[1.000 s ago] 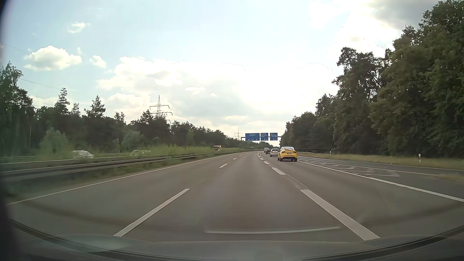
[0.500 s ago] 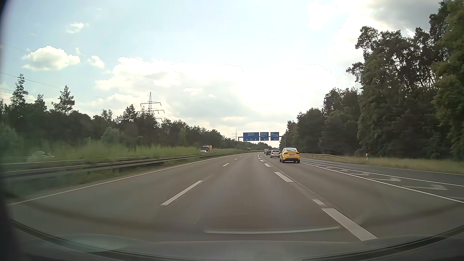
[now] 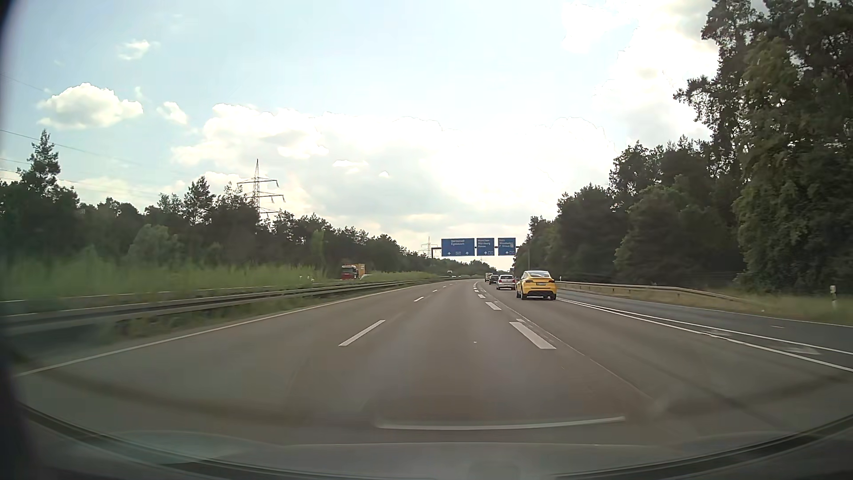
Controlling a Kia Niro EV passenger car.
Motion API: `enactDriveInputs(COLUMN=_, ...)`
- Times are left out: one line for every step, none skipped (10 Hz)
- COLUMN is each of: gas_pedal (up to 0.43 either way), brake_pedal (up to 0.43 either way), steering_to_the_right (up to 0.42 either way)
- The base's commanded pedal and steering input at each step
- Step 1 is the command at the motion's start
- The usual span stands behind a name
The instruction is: Follow the waypoints while adhering to traffic rules and regulations
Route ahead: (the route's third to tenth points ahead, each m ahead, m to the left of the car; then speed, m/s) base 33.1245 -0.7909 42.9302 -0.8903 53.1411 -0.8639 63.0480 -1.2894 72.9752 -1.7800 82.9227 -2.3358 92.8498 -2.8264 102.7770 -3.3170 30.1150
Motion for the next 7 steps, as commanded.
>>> enactDriveInputs(gas_pedal=0.280, brake_pedal=0.037, steering_to_the_right=0.003)
enactDriveInputs(gas_pedal=0.280, brake_pedal=0.030, steering_to_the_right=0.003)
enactDriveInputs(gas_pedal=0.280, brake_pedal=0.030, steering_to_the_right=0.002)
enactDriveInputs(gas_pedal=0.280, brake_pedal=0.030, steering_to_the_right=0.002)
enactDriveInputs(gas_pedal=0.280, brake_pedal=0.030, steering_to_the_right=0.002)
enactDriveInputs(gas_pedal=0.280, brake_pedal=0.030, steering_to_the_right=0.003)
enactDriveInputs(gas_pedal=0.280, brake_pedal=0.030, steering_to_the_right=0.003)
